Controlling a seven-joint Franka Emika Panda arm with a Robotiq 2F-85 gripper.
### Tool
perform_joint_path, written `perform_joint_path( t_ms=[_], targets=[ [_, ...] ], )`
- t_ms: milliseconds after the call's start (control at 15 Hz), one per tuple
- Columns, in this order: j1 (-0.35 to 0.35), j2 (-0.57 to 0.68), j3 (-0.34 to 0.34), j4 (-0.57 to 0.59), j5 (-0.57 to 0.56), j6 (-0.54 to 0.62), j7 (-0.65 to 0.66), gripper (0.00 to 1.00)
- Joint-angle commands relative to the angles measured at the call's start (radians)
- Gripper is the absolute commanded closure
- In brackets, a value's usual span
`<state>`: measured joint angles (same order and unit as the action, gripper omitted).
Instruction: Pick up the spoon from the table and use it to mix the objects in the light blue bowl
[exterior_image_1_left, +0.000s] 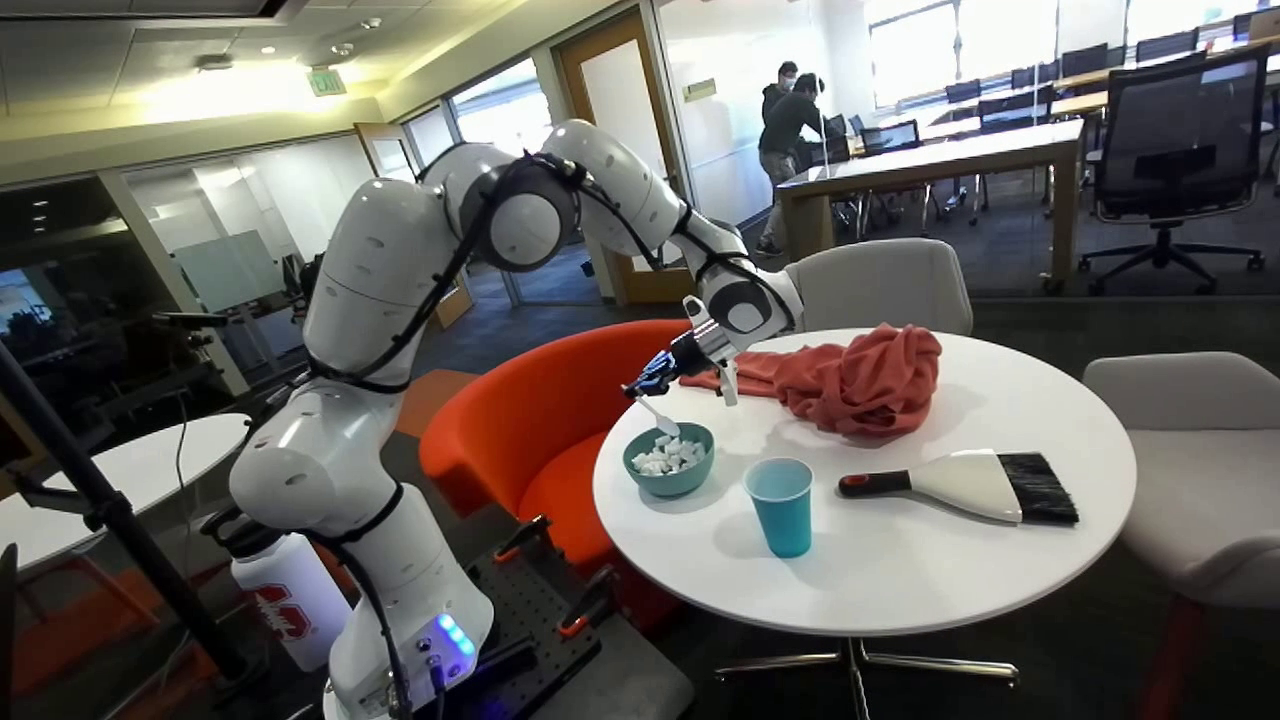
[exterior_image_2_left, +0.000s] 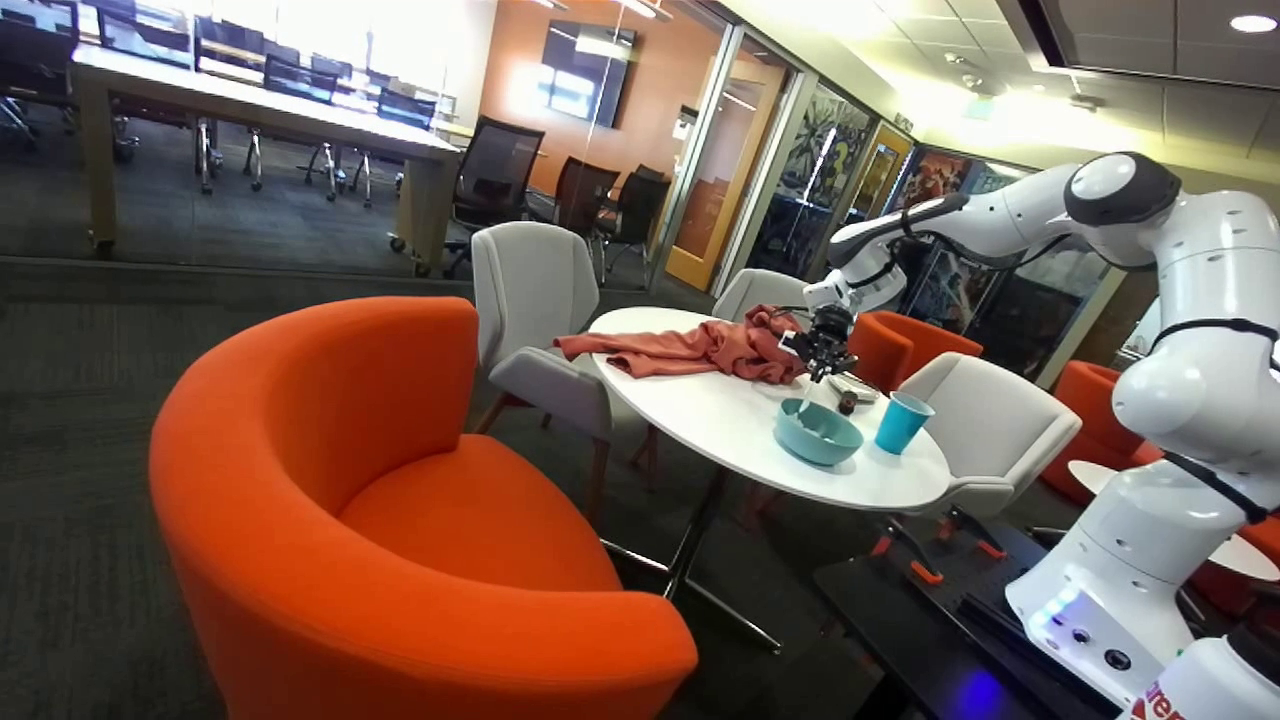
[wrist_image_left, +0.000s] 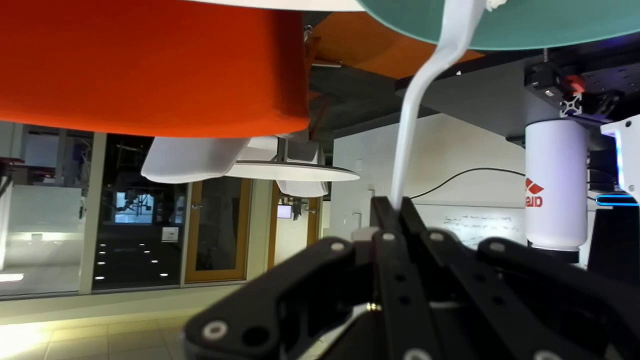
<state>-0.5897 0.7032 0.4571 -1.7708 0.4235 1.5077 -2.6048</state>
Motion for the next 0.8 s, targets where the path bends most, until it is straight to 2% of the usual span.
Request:
perform_joint_path(
  t_ms=[0, 400, 733],
  targets=[
    [-0.097, 0.058, 0.126, 0.010, -0.095, 0.006, 0.000, 0.99],
    [-0.168, 0.151, 0.217, -0.001, -0.231, 0.011, 0.000, 0.99],
    [-0.143, 0.194, 0.203, -0.006, -0.300, -0.005, 0.000, 0.99]
  ],
)
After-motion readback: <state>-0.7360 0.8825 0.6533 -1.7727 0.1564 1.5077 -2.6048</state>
